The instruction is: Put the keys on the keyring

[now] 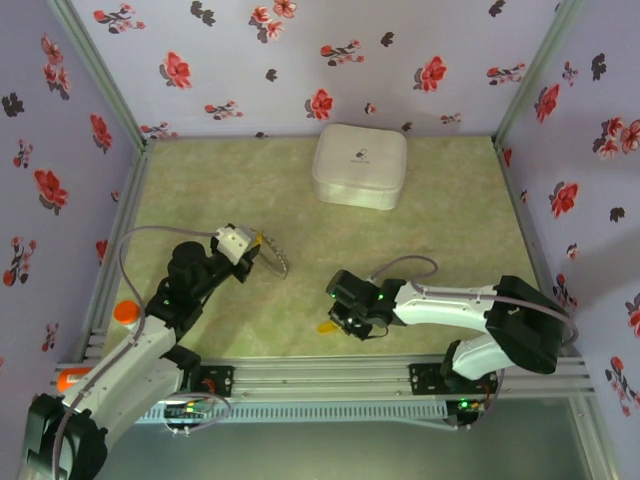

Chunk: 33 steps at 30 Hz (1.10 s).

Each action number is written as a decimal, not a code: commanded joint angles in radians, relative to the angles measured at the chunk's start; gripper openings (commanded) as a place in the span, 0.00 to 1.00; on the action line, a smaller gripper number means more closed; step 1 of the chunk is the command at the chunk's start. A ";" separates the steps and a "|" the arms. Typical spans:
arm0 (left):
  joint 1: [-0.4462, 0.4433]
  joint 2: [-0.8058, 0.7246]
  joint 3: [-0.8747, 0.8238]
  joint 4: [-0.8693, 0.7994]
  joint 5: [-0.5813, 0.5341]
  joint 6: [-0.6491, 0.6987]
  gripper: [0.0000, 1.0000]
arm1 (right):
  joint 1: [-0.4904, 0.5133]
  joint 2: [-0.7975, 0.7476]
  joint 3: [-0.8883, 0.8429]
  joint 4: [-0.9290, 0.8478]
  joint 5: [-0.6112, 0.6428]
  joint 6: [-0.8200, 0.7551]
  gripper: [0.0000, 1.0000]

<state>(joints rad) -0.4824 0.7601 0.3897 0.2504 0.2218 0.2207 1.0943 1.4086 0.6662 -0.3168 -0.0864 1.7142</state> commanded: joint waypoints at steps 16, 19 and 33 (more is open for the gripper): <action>-0.015 -0.015 0.018 -0.008 0.014 0.034 0.00 | 0.009 0.037 0.006 -0.039 0.021 -0.022 0.14; -0.017 -0.014 0.018 -0.009 0.014 0.036 0.00 | 0.008 0.036 0.006 -0.041 0.024 -0.024 0.14; -0.023 -0.015 0.018 -0.025 0.014 0.045 0.00 | 0.007 0.014 0.007 -0.033 0.055 -0.063 0.00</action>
<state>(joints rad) -0.4957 0.7597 0.3897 0.2050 0.2214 0.2440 1.0958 1.4315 0.6685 -0.3061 -0.0776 1.6745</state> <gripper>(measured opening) 0.064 0.065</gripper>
